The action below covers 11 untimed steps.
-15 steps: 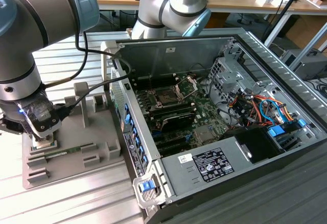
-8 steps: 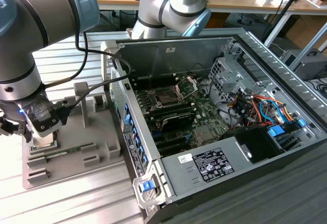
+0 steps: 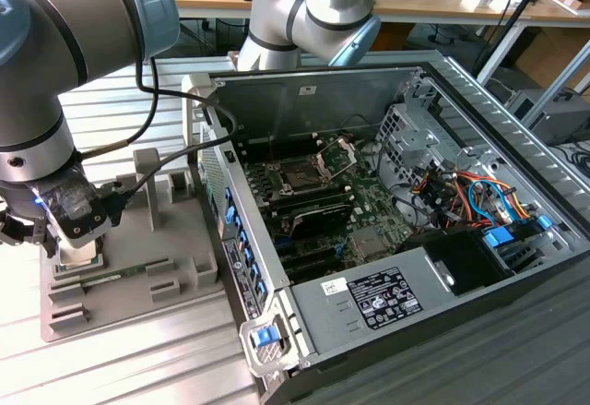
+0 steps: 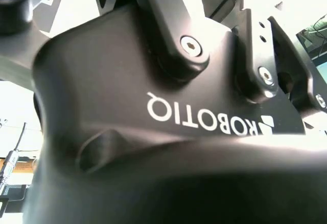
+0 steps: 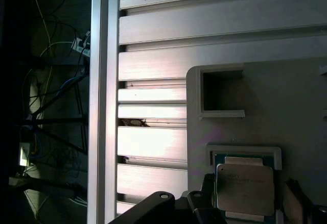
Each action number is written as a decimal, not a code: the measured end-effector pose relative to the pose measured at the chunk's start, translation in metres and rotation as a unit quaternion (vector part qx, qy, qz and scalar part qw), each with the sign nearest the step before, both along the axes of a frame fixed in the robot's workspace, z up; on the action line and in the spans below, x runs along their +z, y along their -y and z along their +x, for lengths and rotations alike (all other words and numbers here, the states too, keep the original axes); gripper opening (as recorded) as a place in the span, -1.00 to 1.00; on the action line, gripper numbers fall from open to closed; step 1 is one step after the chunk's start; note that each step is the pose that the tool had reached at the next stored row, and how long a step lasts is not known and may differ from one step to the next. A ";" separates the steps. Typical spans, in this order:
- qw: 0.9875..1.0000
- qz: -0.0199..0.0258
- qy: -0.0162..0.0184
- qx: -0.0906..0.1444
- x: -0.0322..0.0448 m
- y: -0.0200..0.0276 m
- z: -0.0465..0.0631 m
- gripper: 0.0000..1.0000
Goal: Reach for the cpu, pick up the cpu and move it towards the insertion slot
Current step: 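Pick up the cpu and move it towards the insertion slot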
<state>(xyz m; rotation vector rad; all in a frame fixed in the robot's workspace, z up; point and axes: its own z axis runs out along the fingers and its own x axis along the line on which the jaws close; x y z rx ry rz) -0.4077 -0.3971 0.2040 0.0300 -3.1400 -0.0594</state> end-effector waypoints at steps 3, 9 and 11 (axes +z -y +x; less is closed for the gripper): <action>1.000 0.000 0.000 0.000 0.0000 0.0000 0.000 0.20; 1.000 0.000 0.000 0.000 -0.0001 0.0000 0.000 0.35; 1.000 0.000 0.000 0.000 -0.0001 0.0000 0.000 0.35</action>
